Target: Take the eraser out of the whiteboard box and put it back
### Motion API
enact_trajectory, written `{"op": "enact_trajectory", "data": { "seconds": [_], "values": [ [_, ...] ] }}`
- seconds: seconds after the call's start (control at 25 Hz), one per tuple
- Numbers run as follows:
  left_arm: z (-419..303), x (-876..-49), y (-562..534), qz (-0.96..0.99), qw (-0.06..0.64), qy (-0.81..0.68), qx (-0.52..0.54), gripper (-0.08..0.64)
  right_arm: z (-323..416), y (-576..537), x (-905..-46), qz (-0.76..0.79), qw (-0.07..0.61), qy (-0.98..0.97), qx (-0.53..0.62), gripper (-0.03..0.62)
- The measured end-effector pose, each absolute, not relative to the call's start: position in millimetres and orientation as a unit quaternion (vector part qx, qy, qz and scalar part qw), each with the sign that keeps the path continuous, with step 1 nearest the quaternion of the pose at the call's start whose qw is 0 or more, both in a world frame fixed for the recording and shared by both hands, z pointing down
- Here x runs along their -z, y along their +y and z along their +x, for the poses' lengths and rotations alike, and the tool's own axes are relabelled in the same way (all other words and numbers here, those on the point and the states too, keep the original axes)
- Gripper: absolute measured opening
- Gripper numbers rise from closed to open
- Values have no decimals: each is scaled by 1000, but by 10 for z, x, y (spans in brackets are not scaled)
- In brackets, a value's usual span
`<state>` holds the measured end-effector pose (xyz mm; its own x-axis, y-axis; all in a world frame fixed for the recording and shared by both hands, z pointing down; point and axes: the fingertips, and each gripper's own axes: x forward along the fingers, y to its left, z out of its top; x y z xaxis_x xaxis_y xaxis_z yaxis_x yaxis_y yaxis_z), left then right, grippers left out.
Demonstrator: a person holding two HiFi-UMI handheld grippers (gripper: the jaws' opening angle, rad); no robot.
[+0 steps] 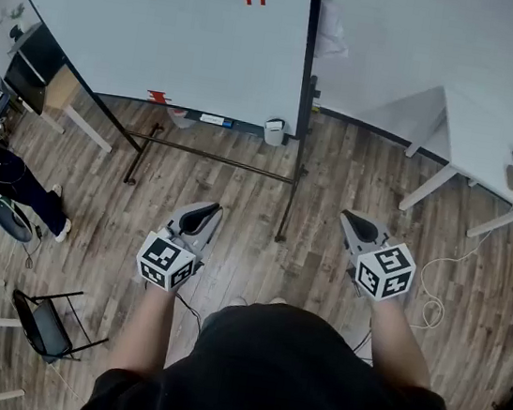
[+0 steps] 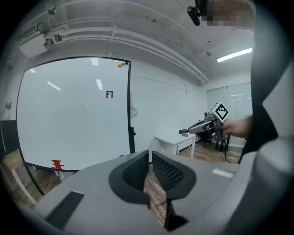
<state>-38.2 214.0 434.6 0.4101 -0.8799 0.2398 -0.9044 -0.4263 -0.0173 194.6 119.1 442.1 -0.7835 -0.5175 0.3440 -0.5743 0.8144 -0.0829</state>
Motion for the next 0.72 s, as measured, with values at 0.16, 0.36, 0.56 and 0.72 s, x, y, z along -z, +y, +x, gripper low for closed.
{"op": "enact_trajectory", "data": {
  "seconds": [0.16,0.36,0.56,0.72],
  "values": [
    [-357,-4348,2141,838,57,-532,-110,37,1937,1193,-4448,286,161,-940,-92,-6],
    [-343,-4341,2090,835,55,-537,-110,37,1932,1131,-4466,282,156,-942,-96,-6],
    [-325,-4342,2038,833,54,-540,-111,37,1934,1086,-4472,279,152,-943,-102,-6],
    [-293,-4354,2011,832,56,-540,-112,37,1942,1074,-4491,277,155,-943,-104,-6]
  ]
}}
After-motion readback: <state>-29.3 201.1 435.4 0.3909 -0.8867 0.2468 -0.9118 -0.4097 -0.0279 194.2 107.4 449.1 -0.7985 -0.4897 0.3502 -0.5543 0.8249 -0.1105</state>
